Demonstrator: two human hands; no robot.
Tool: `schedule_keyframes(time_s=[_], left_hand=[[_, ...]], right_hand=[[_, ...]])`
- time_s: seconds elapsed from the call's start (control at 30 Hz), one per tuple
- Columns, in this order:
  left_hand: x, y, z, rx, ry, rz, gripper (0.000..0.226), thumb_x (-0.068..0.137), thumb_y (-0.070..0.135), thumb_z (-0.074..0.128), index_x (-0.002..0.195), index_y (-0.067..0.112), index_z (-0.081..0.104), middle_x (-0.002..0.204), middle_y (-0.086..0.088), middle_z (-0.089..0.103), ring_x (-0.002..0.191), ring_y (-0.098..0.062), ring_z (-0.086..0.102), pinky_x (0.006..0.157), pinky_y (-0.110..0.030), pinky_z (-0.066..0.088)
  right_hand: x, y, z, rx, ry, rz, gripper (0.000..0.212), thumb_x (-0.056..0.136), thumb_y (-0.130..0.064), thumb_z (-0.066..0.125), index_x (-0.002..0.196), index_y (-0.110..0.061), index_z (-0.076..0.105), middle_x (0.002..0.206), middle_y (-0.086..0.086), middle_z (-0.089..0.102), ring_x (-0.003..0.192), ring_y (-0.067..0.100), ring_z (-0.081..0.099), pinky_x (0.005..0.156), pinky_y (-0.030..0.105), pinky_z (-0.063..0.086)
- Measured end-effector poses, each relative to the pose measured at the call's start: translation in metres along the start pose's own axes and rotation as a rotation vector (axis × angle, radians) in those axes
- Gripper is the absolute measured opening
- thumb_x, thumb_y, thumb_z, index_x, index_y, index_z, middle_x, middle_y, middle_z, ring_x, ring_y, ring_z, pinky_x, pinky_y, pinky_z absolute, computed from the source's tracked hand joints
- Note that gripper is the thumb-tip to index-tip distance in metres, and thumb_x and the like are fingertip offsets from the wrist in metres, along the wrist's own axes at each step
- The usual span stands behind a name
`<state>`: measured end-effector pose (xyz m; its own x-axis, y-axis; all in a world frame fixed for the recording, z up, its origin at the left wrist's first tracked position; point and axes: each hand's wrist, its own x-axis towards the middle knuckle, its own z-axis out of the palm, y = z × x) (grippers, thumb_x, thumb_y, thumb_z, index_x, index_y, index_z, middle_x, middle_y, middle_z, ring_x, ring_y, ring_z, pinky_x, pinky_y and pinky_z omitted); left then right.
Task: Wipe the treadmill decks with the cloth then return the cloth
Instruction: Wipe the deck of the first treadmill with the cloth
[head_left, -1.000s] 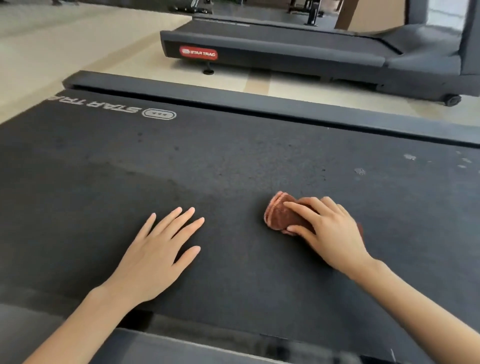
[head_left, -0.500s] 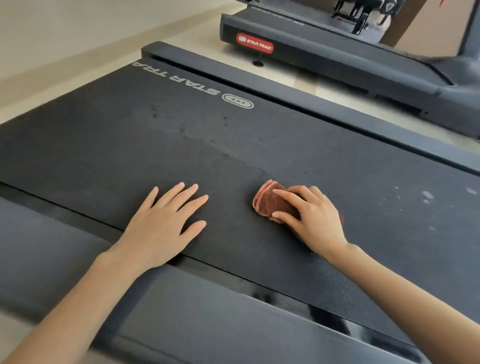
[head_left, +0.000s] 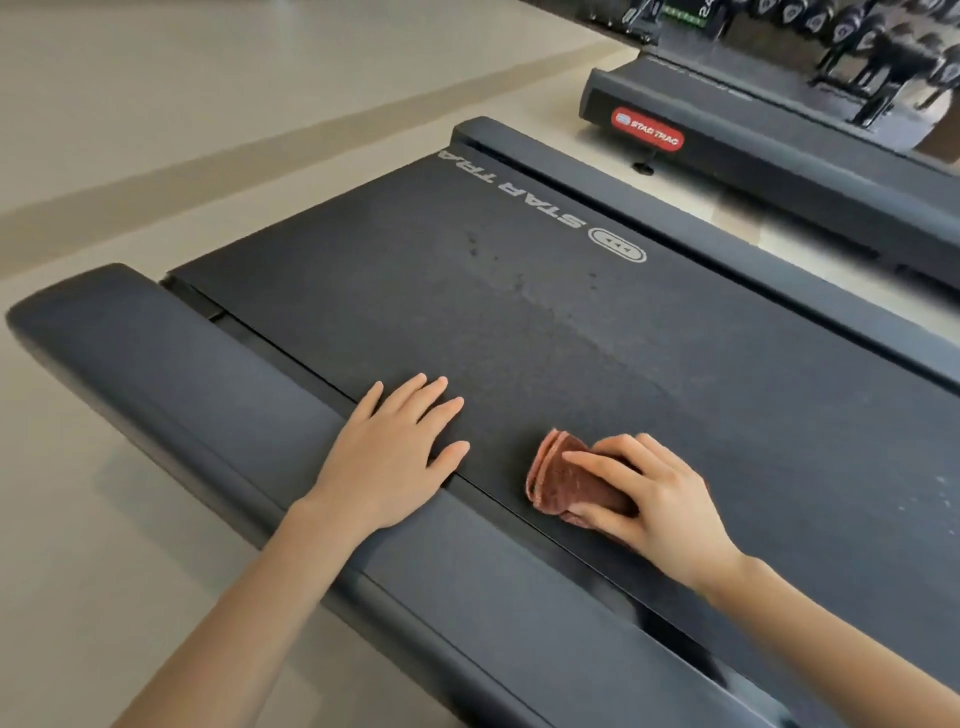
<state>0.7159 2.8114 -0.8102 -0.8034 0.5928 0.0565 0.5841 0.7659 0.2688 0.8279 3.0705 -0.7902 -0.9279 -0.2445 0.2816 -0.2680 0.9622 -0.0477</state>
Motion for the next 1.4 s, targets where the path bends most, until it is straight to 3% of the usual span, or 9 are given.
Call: schedule_keyframes(time_s=[0.17,0.33,0.5,0.67,0.77,0.9,1.13,1.23,1.4], left_hand=[[0.001,0.0,0.0,-0.016,0.05,-0.029,0.058,0.092,0.052,0.023,0.145,0.029,0.027,0.155,0.012,0.019,0.143,-0.006,0.008,0.117,-0.034,0.007],[0.0,0.003,-0.003,-0.011,0.054,-0.051,0.056,0.093,0.05,0.031,0.145,0.029,0.028,0.154,0.013,0.02,0.143,-0.005,0.009,0.117,-0.031,0.007],[-0.002,0.004,-0.006,-0.008,0.058,-0.06,0.055,0.094,0.049,0.034,0.146,0.029,0.028,0.155,0.014,0.018,0.143,-0.004,0.008,0.118,-0.029,0.004],[-0.003,0.004,-0.008,-0.003,0.05,-0.089,0.053,0.095,0.047,0.034,0.146,0.03,0.028,0.155,0.015,0.017,0.143,-0.003,0.006,0.118,-0.028,0.002],[-0.007,-0.003,-0.011,-0.025,0.081,-0.158,0.051,0.096,0.045,0.034,0.145,0.029,0.031,0.154,0.012,0.021,0.143,-0.005,0.009,0.118,-0.027,0.004],[-0.019,-0.019,-0.02,0.007,0.023,-0.118,0.049,0.097,0.044,0.032,0.144,0.033,0.031,0.154,0.015,0.018,0.143,-0.003,0.007,0.116,-0.024,-0.002],[-0.038,-0.044,-0.034,0.026,0.025,-0.229,0.049,0.096,0.048,0.021,0.14,0.038,0.036,0.152,0.017,0.025,0.142,-0.003,0.01,0.118,-0.03,0.001],[-0.044,-0.054,-0.039,0.046,0.019,-0.269,0.051,0.093,0.048,0.019,0.141,0.038,0.035,0.152,0.017,0.024,0.142,-0.002,0.008,0.119,-0.034,0.001],[-0.056,-0.065,-0.04,0.066,0.039,-0.294,0.056,0.092,0.051,0.012,0.142,0.037,0.032,0.152,0.018,0.022,0.142,0.001,0.006,0.119,-0.036,0.001]], right_hand=[[0.055,0.009,0.02,0.004,0.073,-0.076,0.042,0.087,-0.051,0.052,0.115,-0.023,0.066,0.101,-0.001,0.063,0.082,0.022,0.058,0.069,0.032,0.051],[0.124,0.01,0.045,-0.041,0.143,0.048,0.039,0.086,-0.048,0.06,0.113,-0.021,0.067,0.096,0.002,0.063,0.082,0.025,0.058,0.063,0.033,0.049],[0.176,0.016,0.058,-0.042,0.072,0.137,0.042,0.09,-0.048,0.053,0.118,-0.019,0.061,0.105,0.007,0.059,0.093,0.03,0.053,0.071,0.039,0.045],[0.153,0.012,0.045,-0.018,0.044,0.053,0.045,0.089,-0.046,0.053,0.126,-0.019,0.058,0.111,0.006,0.061,0.089,0.029,0.052,0.074,0.039,0.045],[0.106,0.006,0.031,0.029,0.076,-0.023,0.045,0.088,-0.047,0.053,0.12,-0.017,0.063,0.107,0.004,0.064,0.082,0.026,0.056,0.067,0.036,0.049],[0.062,0.001,0.025,0.025,0.094,-0.11,0.044,0.087,-0.047,0.048,0.118,-0.02,0.065,0.107,0.001,0.064,0.082,0.021,0.055,0.066,0.034,0.047],[0.136,-0.019,0.046,0.031,0.086,-0.173,0.043,0.088,-0.046,0.053,0.116,-0.016,0.065,0.102,0.005,0.065,0.08,0.027,0.057,0.064,0.037,0.048],[0.178,-0.038,0.058,0.038,0.102,-0.127,0.041,0.088,-0.043,0.058,0.118,-0.017,0.064,0.104,0.007,0.064,0.086,0.03,0.057,0.067,0.039,0.045],[0.205,-0.055,0.069,0.006,0.046,-0.072,0.044,0.092,-0.046,0.05,0.128,-0.021,0.055,0.115,0.006,0.058,0.098,0.031,0.051,0.077,0.041,0.04]])
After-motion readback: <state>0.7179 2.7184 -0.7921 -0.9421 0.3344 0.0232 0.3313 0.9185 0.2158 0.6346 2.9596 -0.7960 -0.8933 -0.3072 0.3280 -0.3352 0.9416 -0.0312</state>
